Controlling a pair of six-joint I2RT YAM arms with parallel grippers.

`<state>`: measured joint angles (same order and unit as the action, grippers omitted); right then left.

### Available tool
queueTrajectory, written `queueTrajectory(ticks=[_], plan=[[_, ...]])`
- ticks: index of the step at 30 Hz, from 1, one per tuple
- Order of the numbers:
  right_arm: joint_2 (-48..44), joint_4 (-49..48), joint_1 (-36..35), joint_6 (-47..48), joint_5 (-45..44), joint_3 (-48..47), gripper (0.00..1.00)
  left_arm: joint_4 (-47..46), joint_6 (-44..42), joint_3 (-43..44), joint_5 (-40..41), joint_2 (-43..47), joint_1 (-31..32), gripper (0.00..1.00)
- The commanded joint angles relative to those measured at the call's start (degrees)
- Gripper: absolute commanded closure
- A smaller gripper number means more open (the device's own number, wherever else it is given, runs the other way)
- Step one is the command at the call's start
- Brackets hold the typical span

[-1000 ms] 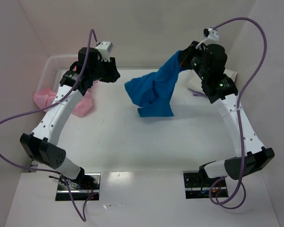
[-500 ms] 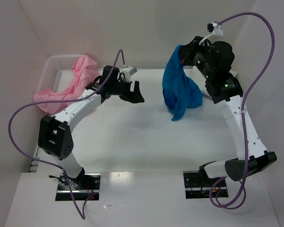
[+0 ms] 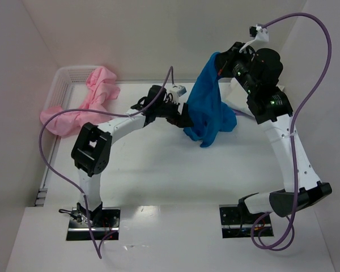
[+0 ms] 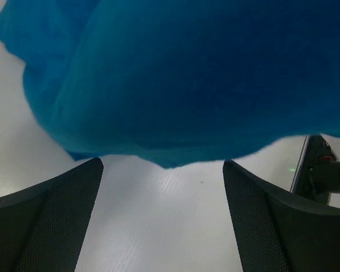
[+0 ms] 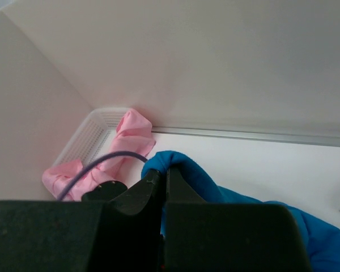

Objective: Fold and stack the t-shirts
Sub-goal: Flatten out the tshirt

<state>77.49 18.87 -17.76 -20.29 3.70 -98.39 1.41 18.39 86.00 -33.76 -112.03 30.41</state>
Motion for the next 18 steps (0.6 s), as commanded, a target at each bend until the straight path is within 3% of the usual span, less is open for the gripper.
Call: queueTrajectory(ticks=[1,4,7,11,12,14,15,18], plan=[[-0.5,-2.7,-0.3,0.2,0.3,-4.9,1.00,-6.9,0.3,2.8,-1.0,-2.8,2.6,0.06],[0.0,-2.7,-0.3,0.2,0.3,-5.4,1.00,-11.9,3.5,-0.2,1.8,-2.8,3.8,0.06],[0.0,-2.7,-0.3,0.2,0.3,-5.9,1.00,-16.5,6.7,-3.5,8.7,-1.6,4.9,0.13],[0.0,-2.7,-0.3,0.2,0.3,-5.9,1.00,-17.8,9.1,-4.8,21.2,0.5,6.5,0.48],[0.0,-2.7,-0.3,0.2,0.3,-5.9,1.00,-17.2,9.7,-4.8,25.4,0.5,6.5,0.68],[0.0,-2.2,-0.3,0.2,0.3,-5.9,1.00,-15.3,12.2,-4.8,31.3,1.1,6.5,0.93],[0.0,-2.2,-0.3,0.8,0.3,-5.9,1.00,-14.1,12.2,-4.8,31.4,1.1,6.5,1.00],[-0.5,-1.6,-0.3,1.6,-3.5,-5.3,1.00,-7.6,9.7,-2.5,36.7,5.2,6.5,1.00]])
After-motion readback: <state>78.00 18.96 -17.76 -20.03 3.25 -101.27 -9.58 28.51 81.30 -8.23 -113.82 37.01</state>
